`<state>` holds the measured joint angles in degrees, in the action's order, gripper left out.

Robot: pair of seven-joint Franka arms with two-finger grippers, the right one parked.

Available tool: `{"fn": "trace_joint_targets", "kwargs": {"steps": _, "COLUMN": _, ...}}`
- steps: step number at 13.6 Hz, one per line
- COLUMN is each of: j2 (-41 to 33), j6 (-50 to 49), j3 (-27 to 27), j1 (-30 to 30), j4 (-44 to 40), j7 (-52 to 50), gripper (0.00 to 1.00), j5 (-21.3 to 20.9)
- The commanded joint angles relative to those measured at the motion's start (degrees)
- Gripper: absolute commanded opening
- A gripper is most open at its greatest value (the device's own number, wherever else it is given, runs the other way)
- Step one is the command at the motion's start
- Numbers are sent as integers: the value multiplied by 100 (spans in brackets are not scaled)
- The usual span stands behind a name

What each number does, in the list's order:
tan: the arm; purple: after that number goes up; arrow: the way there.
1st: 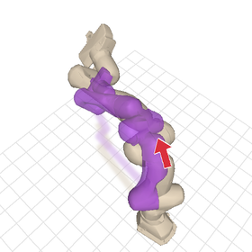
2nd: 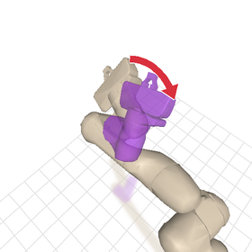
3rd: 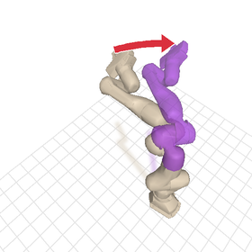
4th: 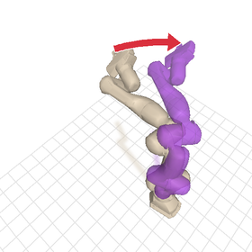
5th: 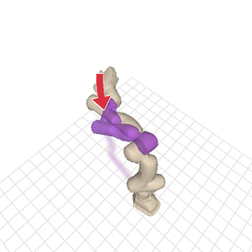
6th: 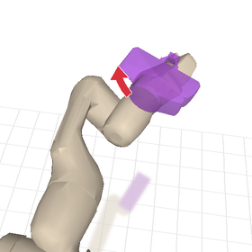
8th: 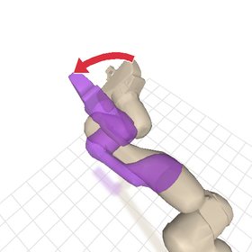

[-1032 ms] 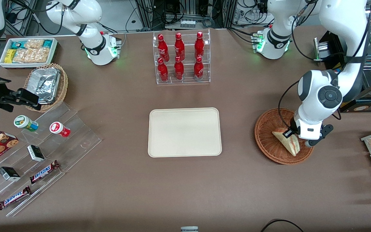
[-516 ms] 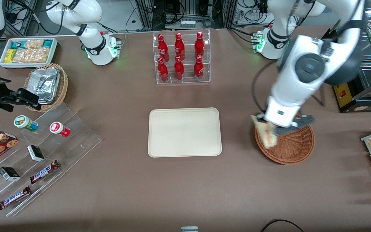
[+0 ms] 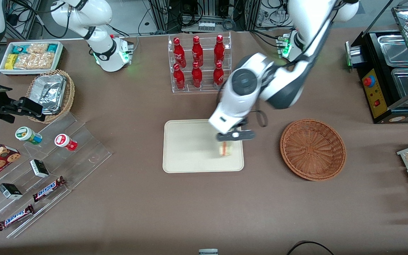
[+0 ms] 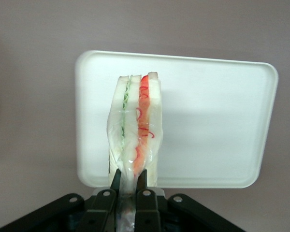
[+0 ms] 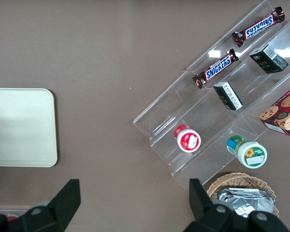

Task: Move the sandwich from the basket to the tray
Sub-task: 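Lower the sandwich onto the tray and open the left gripper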

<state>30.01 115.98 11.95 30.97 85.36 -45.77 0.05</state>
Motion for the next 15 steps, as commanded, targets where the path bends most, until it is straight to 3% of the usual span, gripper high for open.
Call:
{"fn": "trace_joint_targets", "kwargs": {"steps": 1, "j2": 610, "j6": 222, "j3": -61, "j1": 373, "j4": -582, "j7": -301, "gripper": 0, "j5": -258}}
{"fn": "trace_joint_targets", "kwargs": {"steps": 6, "j2": 1146, "j6": 847, "j3": -79, "j1": 752, "j4": -573, "j7": -801, "gripper": 0, "j5": -768}}
{"fn": "trace_joint_targets", "kwargs": {"steps": 10, "j2": 1270, "j6": 900, "j3": -79, "j1": 805, "j4": -582, "j7": -1092, "gripper": 0, "j5": -796}}
{"fn": "trace_joint_targets", "kwargs": {"steps": 11, "j2": 1279, "j6": 909, "j3": -79, "j1": 805, "j4": -573, "j7": -1101, "gripper": 21, "j5": -796}}
{"fn": "trace_joint_targets", "kwargs": {"steps": 12, "j2": 1279, "j6": 909, "j3": -79, "j1": 805, "j4": -573, "j7": -1084, "gripper": 53, "j5": -796}}
{"fn": "trace_joint_targets", "kwargs": {"steps": 14, "j2": 1261, "j6": 909, "j3": -88, "j1": 805, "j4": -590, "j7": -1092, "gripper": 94, "j5": -796}}
{"fn": "trace_joint_targets", "kwargs": {"steps": 15, "j2": 1218, "j6": 892, "j3": -88, "j1": 796, "j4": -591, "j7": -1101, "gripper": 98, "j5": -796}}
